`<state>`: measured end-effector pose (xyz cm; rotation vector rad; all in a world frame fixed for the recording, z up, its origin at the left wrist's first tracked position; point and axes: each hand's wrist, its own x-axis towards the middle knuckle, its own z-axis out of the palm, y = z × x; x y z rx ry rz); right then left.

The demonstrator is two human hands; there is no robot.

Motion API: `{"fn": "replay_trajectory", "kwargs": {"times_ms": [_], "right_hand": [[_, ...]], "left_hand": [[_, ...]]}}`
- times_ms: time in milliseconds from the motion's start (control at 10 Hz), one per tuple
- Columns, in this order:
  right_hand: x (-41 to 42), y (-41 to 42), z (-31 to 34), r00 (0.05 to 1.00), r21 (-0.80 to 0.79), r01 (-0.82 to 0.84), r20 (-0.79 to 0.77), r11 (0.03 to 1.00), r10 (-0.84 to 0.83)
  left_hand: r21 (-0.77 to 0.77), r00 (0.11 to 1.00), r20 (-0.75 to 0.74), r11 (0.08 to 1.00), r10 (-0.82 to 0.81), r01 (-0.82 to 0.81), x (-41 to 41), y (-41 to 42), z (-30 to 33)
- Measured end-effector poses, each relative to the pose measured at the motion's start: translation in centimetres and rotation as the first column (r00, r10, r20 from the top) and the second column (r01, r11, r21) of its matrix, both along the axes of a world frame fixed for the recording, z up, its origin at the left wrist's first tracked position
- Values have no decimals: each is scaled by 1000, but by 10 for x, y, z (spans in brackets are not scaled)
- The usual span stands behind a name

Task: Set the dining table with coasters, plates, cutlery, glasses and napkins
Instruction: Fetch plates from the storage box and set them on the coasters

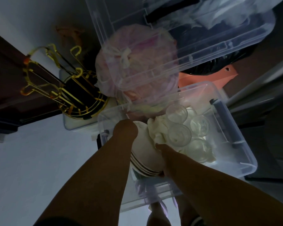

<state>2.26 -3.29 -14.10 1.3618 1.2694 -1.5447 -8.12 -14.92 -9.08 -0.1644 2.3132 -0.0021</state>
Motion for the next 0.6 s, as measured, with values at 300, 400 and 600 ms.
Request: {"fn": "replay_trajectory", "kwargs": {"times_ms": [300, 400, 600], "right_hand": [[13, -6, 46, 999, -173, -15, -36, 985, 9], [18, -8, 51, 990, -114, -24, -139, 993, 8], [21, 11, 107, 958, -31, 23, -286, 999, -31]], "left_hand": [[41, 986, -131, 994, 104, -100, 11, -11, 50], [40, 974, -191, 992, 125, -119, 26, -20, 85], [268, 864, -366, 928, 346, -258, 54, -45, 144]]}}
